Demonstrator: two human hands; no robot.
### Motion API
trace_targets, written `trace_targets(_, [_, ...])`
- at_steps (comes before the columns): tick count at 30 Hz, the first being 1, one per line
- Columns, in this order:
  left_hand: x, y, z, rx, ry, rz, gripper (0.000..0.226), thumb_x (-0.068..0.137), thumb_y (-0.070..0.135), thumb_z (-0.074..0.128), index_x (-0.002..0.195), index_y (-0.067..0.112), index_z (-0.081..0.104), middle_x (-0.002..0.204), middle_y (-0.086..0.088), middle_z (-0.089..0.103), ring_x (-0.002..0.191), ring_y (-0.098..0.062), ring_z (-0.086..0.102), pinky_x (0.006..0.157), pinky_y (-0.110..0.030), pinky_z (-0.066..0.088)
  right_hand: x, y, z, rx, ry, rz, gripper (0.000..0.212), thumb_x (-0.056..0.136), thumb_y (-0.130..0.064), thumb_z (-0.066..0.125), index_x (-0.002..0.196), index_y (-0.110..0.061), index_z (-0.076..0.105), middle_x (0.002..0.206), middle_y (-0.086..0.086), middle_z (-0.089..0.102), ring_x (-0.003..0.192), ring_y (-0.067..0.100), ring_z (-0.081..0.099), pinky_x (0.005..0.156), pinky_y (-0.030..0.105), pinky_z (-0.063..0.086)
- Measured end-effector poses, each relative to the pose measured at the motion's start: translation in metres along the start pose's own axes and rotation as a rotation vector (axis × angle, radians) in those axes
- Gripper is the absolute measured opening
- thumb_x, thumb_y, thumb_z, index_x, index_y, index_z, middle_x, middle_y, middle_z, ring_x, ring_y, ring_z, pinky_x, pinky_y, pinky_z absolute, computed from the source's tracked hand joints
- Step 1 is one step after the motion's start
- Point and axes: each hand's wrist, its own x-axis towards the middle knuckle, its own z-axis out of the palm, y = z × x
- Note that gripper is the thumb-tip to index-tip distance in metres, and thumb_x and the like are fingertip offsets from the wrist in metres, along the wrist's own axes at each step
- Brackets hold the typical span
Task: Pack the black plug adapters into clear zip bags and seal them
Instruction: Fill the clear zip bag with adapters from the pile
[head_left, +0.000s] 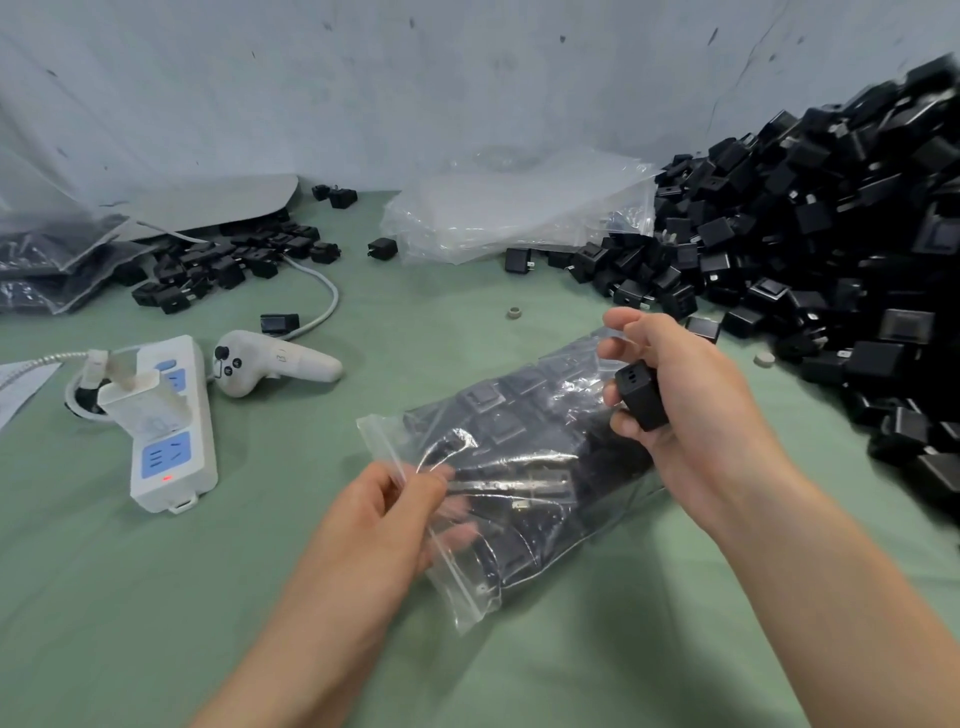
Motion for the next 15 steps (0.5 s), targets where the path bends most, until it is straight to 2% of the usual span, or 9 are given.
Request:
trace_targets(3, [0.0007,-0.0008,0.0032,0.04,-0.004,0.037,0.019,0.086,0.026,0.067,0.097,0.011,0.069,0.095,-0.001,0.077,0.081,-0.014,0.075,0.079,-0.031,0.055,0.0004,0.0009,-0.0001,-0.006,-0.004,-0.003,0.021,0.096,-0.017,0.05,0.098,-0.021,0.071,0.078,-0.003,0.064,0.051,0.012,0.051,0.04,0.023,0.035])
trace_targets(7, [0.0016,-0.0018,0.004,0.101,-0.002,0.085,0.03,0.079,0.034,0.067,0.098,0.012,0.07,0.094,0.001,0.077,0.082,-0.006,0.074,0.074,-0.022,0.055,0.0003,0.0025,0.0,-0.015,-0.013,-0.004,0.02,0.096,-0.017,0.051,0.098,-0.021,0.071,0.079,-0.003,0.064,0.051,0.011,0.052,0.04,0.023,0.036])
trace_targets(10, [0.0027,-0.0035,0.0032,0.024,-0.016,0.074,0.027,0.083,0.027,0.065,0.099,0.005,0.064,0.093,-0.004,0.078,0.086,-0.015,0.075,0.081,-0.031,0.055,-0.0006,0.0023,0.001,-0.016,-0.017,-0.004,0.021,0.095,-0.017,0.05,0.099,-0.021,0.071,0.078,-0.004,0.064,0.051,0.012,0.051,0.039,0.023,0.035])
trace_targets(15, [0.0021,0.0034,0.0066,-0.233,-0.068,-0.019,0.009,0.1,0.007,0.051,0.097,0.0,0.054,0.096,-0.02,0.075,0.094,-0.029,0.074,0.067,-0.026,0.06,-0.0016,0.0021,0.0011,-0.02,-0.017,0.005,0.02,0.096,-0.017,0.05,0.098,-0.021,0.07,0.078,-0.004,0.064,0.05,0.011,0.051,0.039,0.023,0.035])
